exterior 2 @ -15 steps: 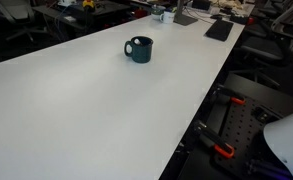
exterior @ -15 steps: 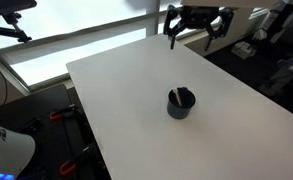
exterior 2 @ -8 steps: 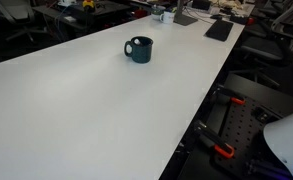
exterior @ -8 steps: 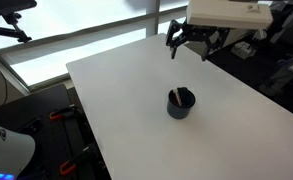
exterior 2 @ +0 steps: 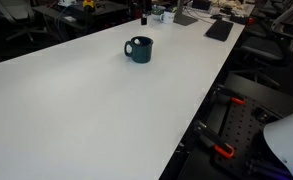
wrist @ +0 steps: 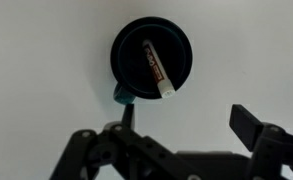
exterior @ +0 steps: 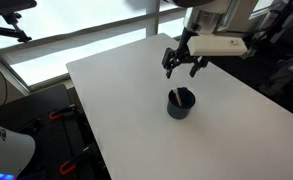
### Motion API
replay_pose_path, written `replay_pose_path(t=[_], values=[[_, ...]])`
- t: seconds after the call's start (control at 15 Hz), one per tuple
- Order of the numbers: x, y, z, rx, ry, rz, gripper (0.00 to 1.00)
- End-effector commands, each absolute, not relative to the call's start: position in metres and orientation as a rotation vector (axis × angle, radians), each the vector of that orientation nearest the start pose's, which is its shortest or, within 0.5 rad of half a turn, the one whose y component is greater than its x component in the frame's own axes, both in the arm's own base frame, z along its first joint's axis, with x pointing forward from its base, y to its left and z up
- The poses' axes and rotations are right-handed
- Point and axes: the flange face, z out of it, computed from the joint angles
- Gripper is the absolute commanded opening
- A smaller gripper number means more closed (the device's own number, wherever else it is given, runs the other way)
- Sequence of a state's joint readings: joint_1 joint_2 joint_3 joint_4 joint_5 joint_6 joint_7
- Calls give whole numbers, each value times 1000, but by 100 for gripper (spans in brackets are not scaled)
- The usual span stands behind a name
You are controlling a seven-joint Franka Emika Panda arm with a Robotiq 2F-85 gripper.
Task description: Remove the marker from the cup and put it on the table
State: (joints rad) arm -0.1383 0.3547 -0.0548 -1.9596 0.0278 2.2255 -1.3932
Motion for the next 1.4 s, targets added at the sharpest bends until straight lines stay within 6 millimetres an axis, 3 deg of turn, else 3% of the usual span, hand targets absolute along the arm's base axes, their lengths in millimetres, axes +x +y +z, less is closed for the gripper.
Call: replay_pose_path(t=[0.0, 0.2, 0.4, 0.53, 0.8, 1.0, 1.33], values=[[599, -120, 279, -2473, -1784, 56, 75], [597, -125, 272, -2435, -1810, 53, 59], [596, -128, 265, -2415, -1835, 51, 62], [597, -128, 260, -2402, -1857, 48, 69], [598, -122, 244, -2346, -1910, 40, 62], [598, -121, 233, -2298, -1949, 29, 66], [593, -133, 225, -2212, -1995, -30, 59]])
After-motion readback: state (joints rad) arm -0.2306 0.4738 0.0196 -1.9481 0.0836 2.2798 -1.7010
